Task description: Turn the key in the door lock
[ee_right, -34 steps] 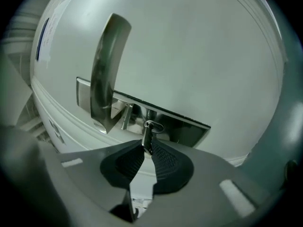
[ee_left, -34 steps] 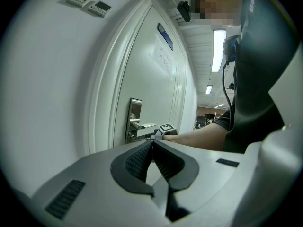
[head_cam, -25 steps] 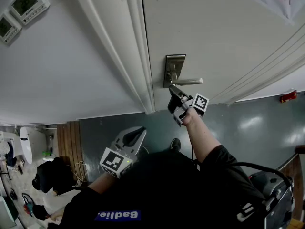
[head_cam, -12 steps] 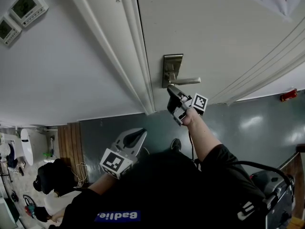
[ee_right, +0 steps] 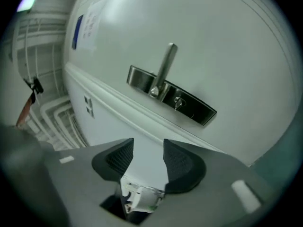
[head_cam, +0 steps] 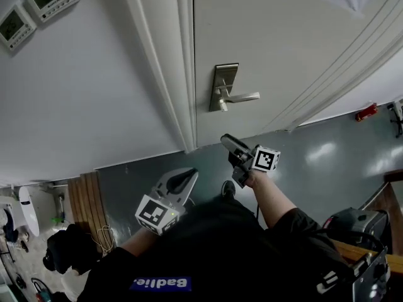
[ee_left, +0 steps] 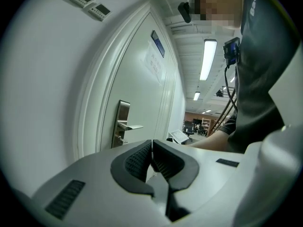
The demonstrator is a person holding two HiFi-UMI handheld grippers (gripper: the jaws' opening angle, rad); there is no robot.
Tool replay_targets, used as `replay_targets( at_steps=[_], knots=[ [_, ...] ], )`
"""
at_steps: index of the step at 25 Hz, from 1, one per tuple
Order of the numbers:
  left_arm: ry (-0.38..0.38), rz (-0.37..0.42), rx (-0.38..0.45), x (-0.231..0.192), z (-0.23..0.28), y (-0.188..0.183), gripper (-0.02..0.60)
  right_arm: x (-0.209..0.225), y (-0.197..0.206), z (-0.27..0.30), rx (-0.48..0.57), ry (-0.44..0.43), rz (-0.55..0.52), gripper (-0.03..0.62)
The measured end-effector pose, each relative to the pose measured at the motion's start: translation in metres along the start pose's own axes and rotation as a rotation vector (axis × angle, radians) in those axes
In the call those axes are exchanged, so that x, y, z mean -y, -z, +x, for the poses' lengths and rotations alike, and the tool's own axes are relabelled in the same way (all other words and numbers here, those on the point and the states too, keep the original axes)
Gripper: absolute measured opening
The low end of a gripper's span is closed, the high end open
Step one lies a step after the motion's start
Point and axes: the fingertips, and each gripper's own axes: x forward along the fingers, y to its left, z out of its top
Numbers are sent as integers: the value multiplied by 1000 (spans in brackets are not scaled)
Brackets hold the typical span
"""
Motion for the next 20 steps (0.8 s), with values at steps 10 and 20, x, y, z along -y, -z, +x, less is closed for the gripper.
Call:
replay_targets(
  at_steps=[10, 20],
  knots=[
    [63, -39, 8, 35, -9, 18, 14, -35, 62, -60, -146, 313, -511, 72],
    [-90, -64, 35, 127, 4, 21, 14, -118, 78, -141, -179, 94, -706, 2]
  ],
)
